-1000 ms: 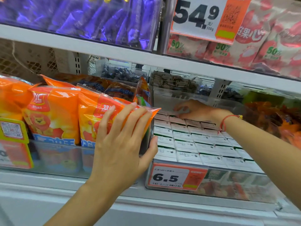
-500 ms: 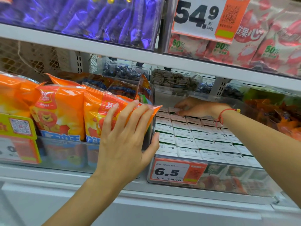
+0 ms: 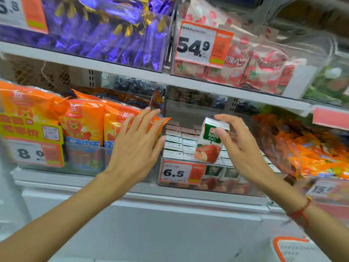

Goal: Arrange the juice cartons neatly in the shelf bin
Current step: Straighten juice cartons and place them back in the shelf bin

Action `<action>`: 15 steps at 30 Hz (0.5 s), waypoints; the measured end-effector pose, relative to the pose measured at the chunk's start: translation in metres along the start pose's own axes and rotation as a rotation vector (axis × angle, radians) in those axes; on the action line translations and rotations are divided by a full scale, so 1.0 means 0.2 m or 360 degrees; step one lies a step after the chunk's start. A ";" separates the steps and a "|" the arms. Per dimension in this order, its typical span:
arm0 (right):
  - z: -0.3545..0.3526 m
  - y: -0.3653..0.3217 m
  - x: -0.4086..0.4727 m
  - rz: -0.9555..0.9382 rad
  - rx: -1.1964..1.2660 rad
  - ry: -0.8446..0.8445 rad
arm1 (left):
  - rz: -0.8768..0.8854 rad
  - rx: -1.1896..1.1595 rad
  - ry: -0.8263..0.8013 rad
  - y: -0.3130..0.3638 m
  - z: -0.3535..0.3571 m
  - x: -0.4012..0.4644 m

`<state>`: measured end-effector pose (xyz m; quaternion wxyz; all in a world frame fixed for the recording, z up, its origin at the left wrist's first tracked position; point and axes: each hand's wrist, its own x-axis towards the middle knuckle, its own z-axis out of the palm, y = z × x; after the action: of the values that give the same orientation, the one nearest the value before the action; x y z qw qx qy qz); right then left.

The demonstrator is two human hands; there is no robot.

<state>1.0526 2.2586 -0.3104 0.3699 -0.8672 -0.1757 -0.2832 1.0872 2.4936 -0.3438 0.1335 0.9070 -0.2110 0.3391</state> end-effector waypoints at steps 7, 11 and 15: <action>0.01 -0.17 -0.41 0.0489 0.0538 0.0075 | -0.0008 -0.0858 -0.0410 0.34 -0.19 -0.10; 0.07 -0.14 -0.49 0.0627 0.0690 0.0137 | -0.0363 -0.1353 -0.0937 0.46 -0.11 -0.16; 0.10 -0.10 -0.52 0.0856 0.0780 0.0111 | -0.0612 -0.1806 -0.1211 0.38 -0.04 -0.18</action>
<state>0.9684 2.2756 -0.3760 0.6337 -0.7579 0.0088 -0.1546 1.0221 2.4407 -0.3541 0.5599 0.7742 -0.2233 -0.1932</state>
